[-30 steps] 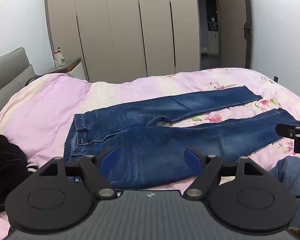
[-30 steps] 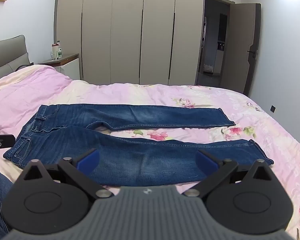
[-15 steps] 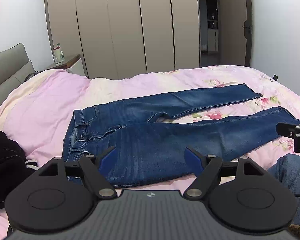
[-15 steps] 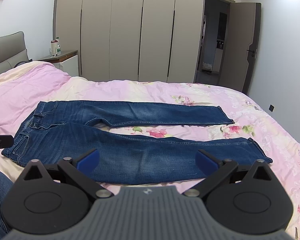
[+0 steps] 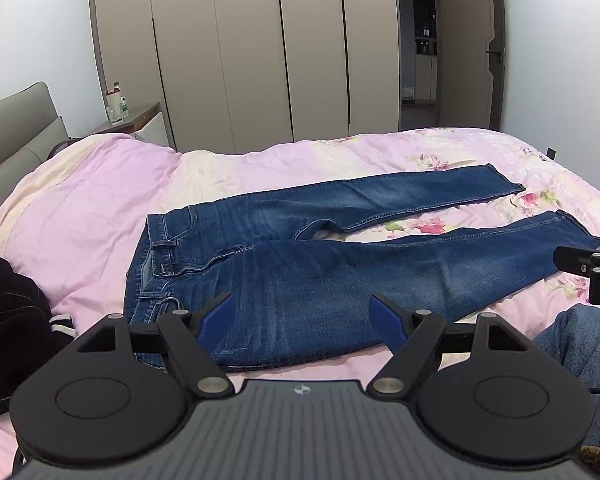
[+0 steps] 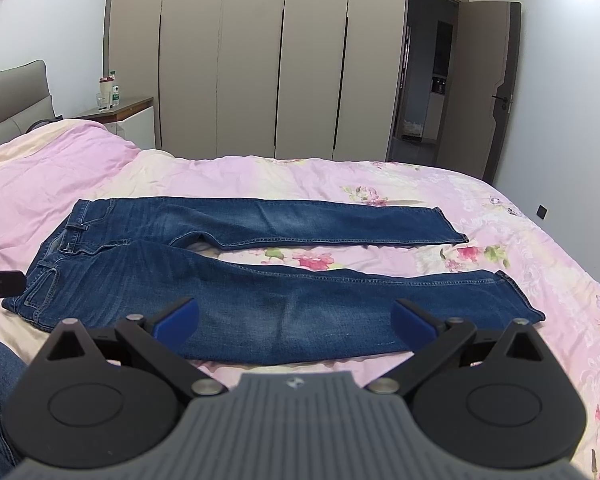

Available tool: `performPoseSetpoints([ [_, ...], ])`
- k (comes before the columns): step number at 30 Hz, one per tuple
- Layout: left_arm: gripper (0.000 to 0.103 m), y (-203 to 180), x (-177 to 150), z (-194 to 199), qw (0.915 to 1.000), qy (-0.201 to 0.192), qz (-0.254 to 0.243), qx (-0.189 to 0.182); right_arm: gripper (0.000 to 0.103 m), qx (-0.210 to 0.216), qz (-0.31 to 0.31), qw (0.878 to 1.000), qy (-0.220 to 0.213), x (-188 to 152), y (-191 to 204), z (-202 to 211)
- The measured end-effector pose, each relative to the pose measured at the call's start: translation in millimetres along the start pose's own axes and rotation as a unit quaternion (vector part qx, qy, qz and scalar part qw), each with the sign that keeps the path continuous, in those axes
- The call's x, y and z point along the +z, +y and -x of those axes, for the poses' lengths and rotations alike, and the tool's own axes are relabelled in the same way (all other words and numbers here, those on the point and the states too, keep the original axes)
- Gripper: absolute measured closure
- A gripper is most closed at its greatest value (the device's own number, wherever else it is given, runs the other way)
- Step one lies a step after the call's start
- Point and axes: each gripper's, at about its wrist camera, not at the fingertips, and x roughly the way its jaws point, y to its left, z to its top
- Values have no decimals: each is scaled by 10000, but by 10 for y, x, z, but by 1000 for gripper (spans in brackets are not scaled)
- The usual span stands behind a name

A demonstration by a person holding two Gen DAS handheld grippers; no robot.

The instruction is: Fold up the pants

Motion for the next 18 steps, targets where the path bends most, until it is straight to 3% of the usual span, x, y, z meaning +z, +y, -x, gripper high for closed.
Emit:
performPoseSetpoints([
  [18,14,8,-20,21,10000,-7,-3,29,5,3,-66,10000,14,-19,-24,18],
])
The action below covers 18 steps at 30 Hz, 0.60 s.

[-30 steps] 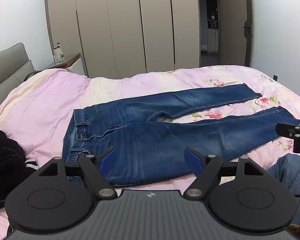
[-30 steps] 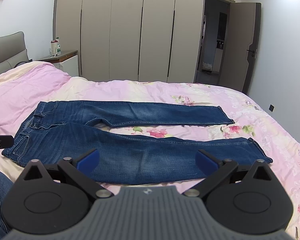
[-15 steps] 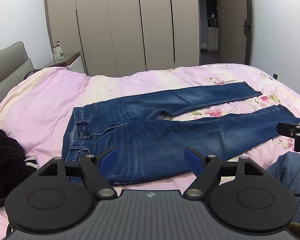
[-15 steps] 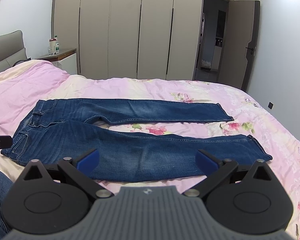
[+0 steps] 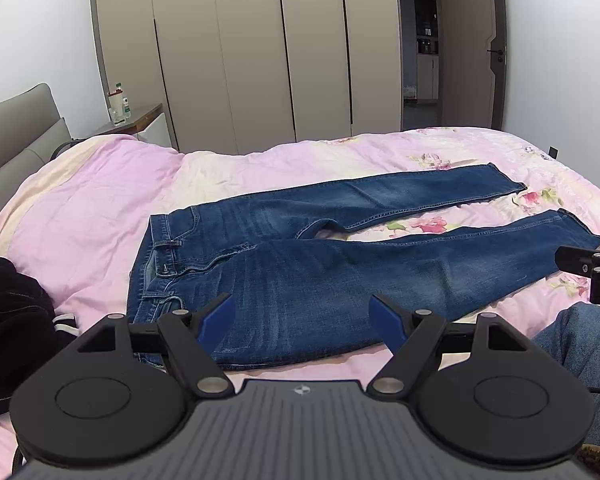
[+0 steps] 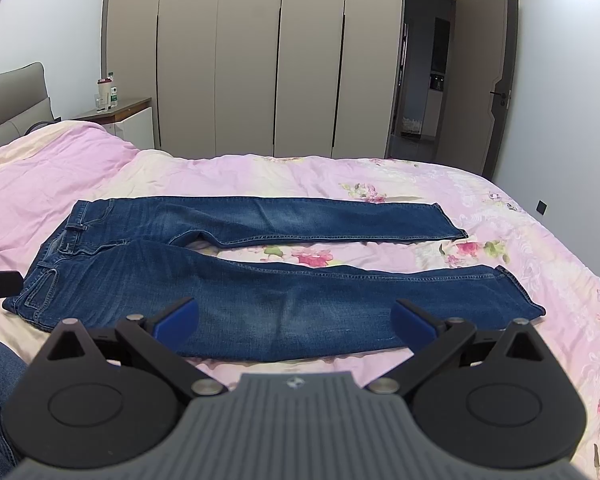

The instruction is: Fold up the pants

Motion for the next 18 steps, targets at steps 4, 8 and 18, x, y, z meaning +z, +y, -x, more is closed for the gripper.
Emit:
performPoseSetpoints([
  [4,14,7,2,5,10000,11,-2,7,5,0,-5,10000,-10,-10,-1,9],
  [8,14,18,5,20,10000,12,-7,17,5,0,-11,10000,-7,-10,-2,8],
  [18,14,25,3,40,10000,7,-10,30,5,12,-42,10000,-21,-19,-6,31],
])
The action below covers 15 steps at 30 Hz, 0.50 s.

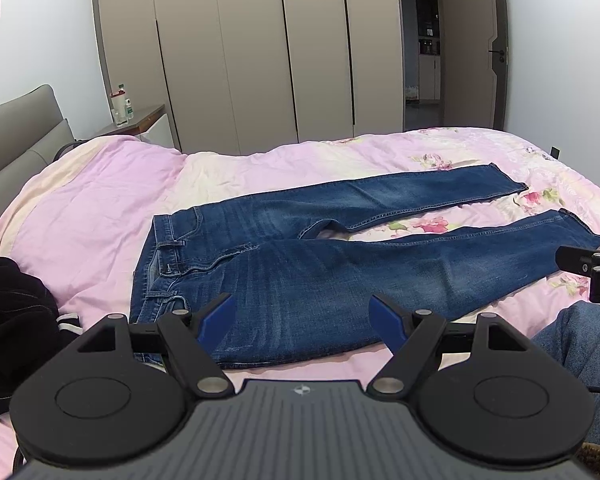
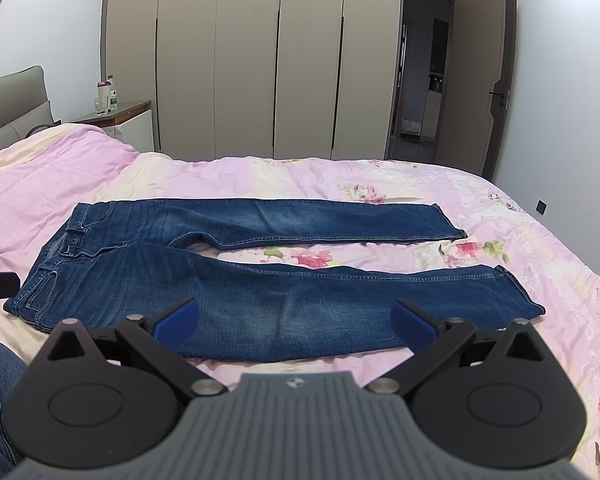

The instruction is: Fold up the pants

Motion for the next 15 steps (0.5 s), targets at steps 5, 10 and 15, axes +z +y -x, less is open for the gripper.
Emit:
performPoseSetpoints([
  [5,14,12,-3,19,10000,-6,-1,5,5,6,10,10000,-27,-6,-3,11],
  [10,14,13,-2,30,10000,-13,-7,11,5,10,8,10000,-30,-7,0,12],
  [15,14,21,-5,35,10000,3,-18,11,5,13,7,10000,-34,-6,-1,13],
])
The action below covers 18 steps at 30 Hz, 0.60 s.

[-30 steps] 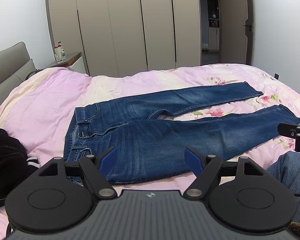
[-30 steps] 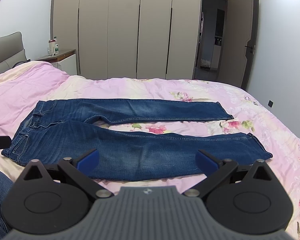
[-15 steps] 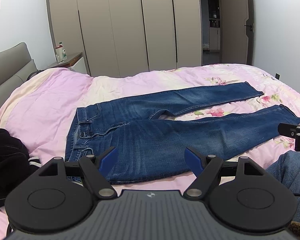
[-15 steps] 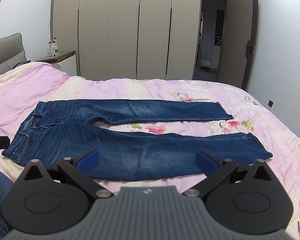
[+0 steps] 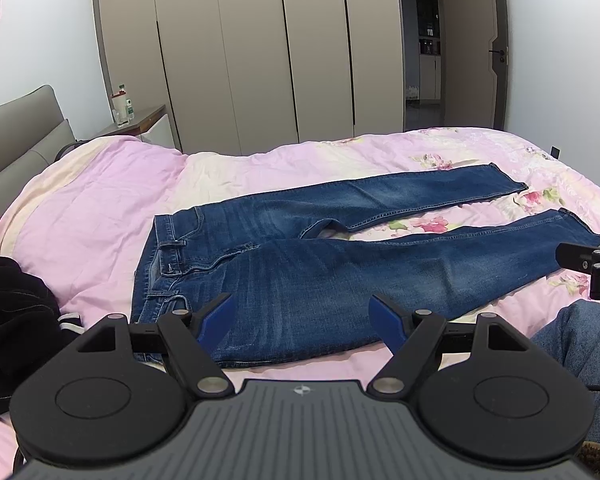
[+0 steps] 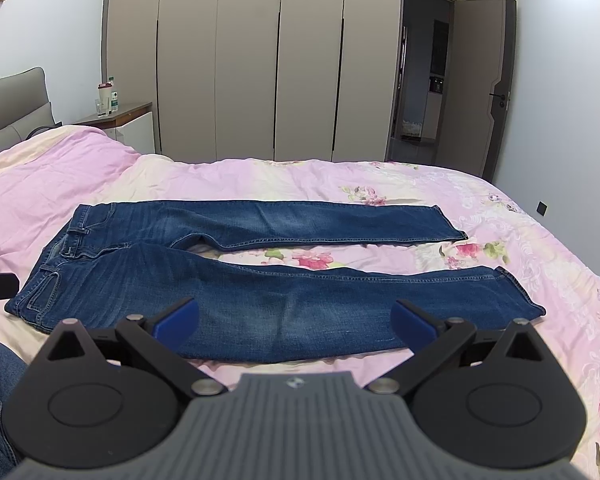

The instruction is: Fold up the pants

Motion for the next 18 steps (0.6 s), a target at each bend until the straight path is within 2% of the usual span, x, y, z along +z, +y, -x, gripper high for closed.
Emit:
performPoseSetpoints([
  [5,14,0,2,-29,9999,41,-108,48,5,-7,-31,10000,-80,9,-55,1],
  [8,14,7,14,-84,9992,63,-368,106,5,-25,71,9999,-155,31,-134,-22],
  [11,14,48,34,-143,9972,77,-741,-99,5,8,115,9996,-243,52,-270,-65],
  [14,15,128,71,-258,9925,182,-1180,-280,5,196,241,9988,-371,58,-434,-135],
  [16,17,178,75,-388,9866,307,-1566,-335,5,266,379,9987,-196,91,-560,-233],
  [18,24,251,79,-546,9793,509,-1920,-389,5,389,373,9985,-20,121,-736,-354],
])
